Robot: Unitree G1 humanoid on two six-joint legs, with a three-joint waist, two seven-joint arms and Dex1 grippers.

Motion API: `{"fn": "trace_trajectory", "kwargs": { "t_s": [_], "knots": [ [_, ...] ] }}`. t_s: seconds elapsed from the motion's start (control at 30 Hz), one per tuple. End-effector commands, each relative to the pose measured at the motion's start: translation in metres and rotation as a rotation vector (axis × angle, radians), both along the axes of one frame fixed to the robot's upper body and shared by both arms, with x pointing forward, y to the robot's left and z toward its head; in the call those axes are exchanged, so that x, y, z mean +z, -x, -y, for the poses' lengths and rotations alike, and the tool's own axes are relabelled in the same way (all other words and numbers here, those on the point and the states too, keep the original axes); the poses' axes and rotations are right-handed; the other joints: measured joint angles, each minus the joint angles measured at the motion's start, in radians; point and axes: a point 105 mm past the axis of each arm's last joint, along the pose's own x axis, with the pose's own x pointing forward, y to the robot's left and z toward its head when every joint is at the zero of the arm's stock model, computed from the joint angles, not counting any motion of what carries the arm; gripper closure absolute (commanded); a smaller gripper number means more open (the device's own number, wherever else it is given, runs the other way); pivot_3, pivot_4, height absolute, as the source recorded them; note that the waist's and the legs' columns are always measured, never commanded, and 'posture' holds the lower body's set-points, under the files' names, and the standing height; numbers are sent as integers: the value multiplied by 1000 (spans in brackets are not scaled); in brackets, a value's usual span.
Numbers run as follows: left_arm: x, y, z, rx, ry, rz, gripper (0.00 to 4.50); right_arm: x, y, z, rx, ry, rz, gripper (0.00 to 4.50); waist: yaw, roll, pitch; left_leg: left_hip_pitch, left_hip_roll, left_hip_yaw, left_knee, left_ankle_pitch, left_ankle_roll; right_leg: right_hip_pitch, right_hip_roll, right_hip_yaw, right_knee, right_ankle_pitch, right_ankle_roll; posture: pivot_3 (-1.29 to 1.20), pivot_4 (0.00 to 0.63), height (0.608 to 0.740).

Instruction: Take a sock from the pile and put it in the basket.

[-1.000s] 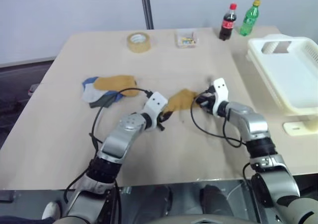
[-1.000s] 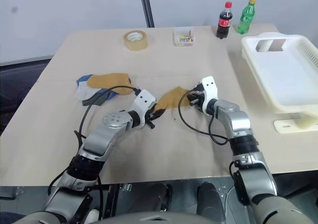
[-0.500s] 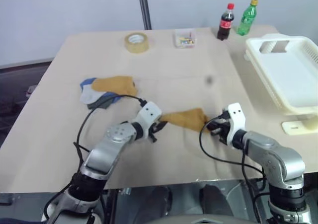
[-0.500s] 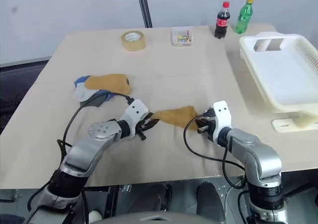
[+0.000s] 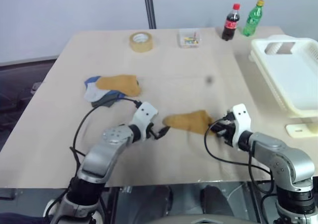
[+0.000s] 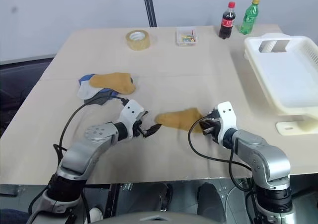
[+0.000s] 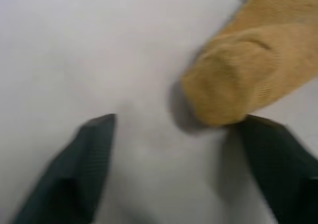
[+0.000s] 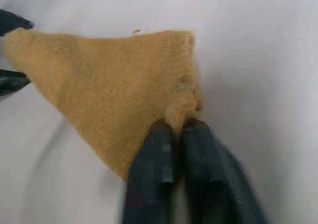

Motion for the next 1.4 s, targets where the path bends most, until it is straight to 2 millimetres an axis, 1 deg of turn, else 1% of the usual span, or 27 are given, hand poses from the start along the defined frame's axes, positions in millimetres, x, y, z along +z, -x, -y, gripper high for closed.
{"fn": "trace_trajectory", "kwargs": {
  "t_s": [0.03, 0.07, 0.1, 0.17, 0.23, 0.33, 0.4, 0.47, 0.53, 0.63, 0.7, 0.73, 0.8, 0.87, 0.93, 1.03, 1.1, 1.17, 1.27, 1.33, 1.4],
  "knots": [
    [-1, 12, -1, -29, 12, -40, 356, 9, -6, 6, -4, 12, 63, 2112, 1, 0, 0, 0, 0, 0, 0, 0, 0, 0, 0, 0, 0, 0, 0, 0, 150, 740],
    [-2, 9, -6, 3, 6, -36, 356, 12, -10, 10, -15, 27, 92, 1826, 1, 0, 0, 0, 0, 0, 0, 0, 0, 0, 0, 0, 0, 0, 0, 0, 150, 740],
    [-3, 4, -12, 45, 6, -33, 356, 14, -11, 11, -8, 34, 108, 1357, 2, 0, 0, 0, 0, 0, 0, 0, 0, 0, 0, 0, 0, 0, 0, 0, 150, 740],
    [-3, -2, -20, 97, 6, -27, 356, 21, -14, 12, 6, 29, 135, 562, 2, 0, 0, 0, 0, 0, 0, 0, 0, 0, 0, -1, 0, 0, 0, 0, 150, 740],
    [2, -4, -20, 113, 51, -29, 356, 29, -16, 11, 16, 15, 165, 562, 0, 0, 0, 1, 0, 0, 0, 0, 0, 1, 0, 0, 1, 0, 0, 0, 150, 740],
    [11, -5, -23, 129, 110, -26, 356, 40, -13, 12, 65, 17, 220, 562, 1, 0, 1, 0, 1, -1, 0, 0, 0, 0, 0, -1, 1, 0, 0, 0, 150, 740],
    [18, -8, -32, 166, 132, -2, 356, 51, -9, 12, 120, -4, 272, 562, 1, -1, 1, -1, 0, -1, 0, 0, 0, 0, 0, -1, 0, 0, 0, 0, 150, 740],
    [28, -15, -41, 218, 166, 52, 356, 61, -3, 12, 175, -44, 315, 562, 2, -2, 2, -2, 0, -1, 0, 0, 0, 0, 0, -1, 0, 0, 0, 0, 150, 740],
    [38, -26, -49, 271, 184, 111, 356, 72, 7, 11, 262, -75, 373, 562, 4, -2, 2, -2, 0, -1, 0, 0, 0, 0, 0, -2, -1, 0, 0, 0, 150, 740],
    [49, -45, -57, 329, 149, 236, 356, 77, 17, 11, 355, -75, 407, 562, 11, -3, 2, -3, 0, -1, 1, 0, 0, 0, 0, -3, -1, 0, 0, 0, 150, 740],
    [60, -65, -62, 386, 97, 376, 356, 86, 19, 9, 384, -136, 429, 562, 14, -4, 3, -3, 0, -1, 1, 0, 0, 0, 0, -3, -1, 0, 0, 0, 150, 740],
    [61, -76, -64, 403, 52, 426, 356, 89, 20, 8, 402, -144, 442, 562, 16, -5, 4, -3, 0, -1, 1, 0, 0, 0, 0, -3, -1, 0, 0, 0, 150, 740],
    [58, -89, -66, 414, -9, 475, 356, 91, 20, 6, 421, -142, 452, 562, 18, -6, 4, -3, 0, -1, 2, 0, 0, 1, 0, -3, -1, 0, 0, 0, 150, 740],
    [45, -102, -67, 421, -56, 473, 356, 90, 17, 5, 420, -132, 458, 562, 21, -6, 4, -3, 0, -1, 2, 0, 0, 0, -1, -3, -1, 0, 0, 0, 150, 740],
    [32, -110, -65, 412, -94, 468, 356, 89, 15, 4, 416, -127, 463, 562, 22, -7, 4, -5, -1, -1, 2, 0, 0, -1, -1, -3, -1, 0, 0, 0, 150, 740],
    [22, -117, -66, 403, -134, 476, 356, 89, 14, 5, 405, -116, 476, 562, 24, -8, 5, -10, -1, -2, 3, 0, 0, -6, -1, -3, -1, 0, 0, 0, 150, 740],
    [20, -118, -64, 370, -177, 501, 356, 88, 13, 5, 397, -107, 479, 562, 26, -8, 5, -11, -1, -2, 5, 0, 0, -6, -2, -4, 0, 0, 0, 0, 150, 740],
    [22, -119, -67, 373, -193, 531, 356, 87, 14, 5, 397, -105, 480, 562, 26, -8, 5, -11, -1, -2, 5, 0, 0, -6, -2, -4, 1, 0, 0, 0, 150, 740],
    [27, -120, -73, 408, -181, 557, 1201, 86, 14, 4, 393, -107, 482, 492, 23, -8, 5, -11, -1, -2, 5, 0, 0, -6, -2, -4, 1, 0, 0, 0, 150, 740],
    [26, -120, -77, 423, -200, 560, 1991, 86, 14, 4, 387, -102, 487, 492, 20, -8, 5, -11, -1, -2, 5, 0, 0, -7, -2, -4, 1, 0, 0, 0, 150, 740],
    [25, -119, -79, 425, -222, 565, 2896, 86, 13, 5, 377, -101, 492, 492, 18, -8, 5, -11, -1, -2, 5, 0, 0, -7, -2, -4, 1, 0, 0, 0, 150, 740]
  ]
}}
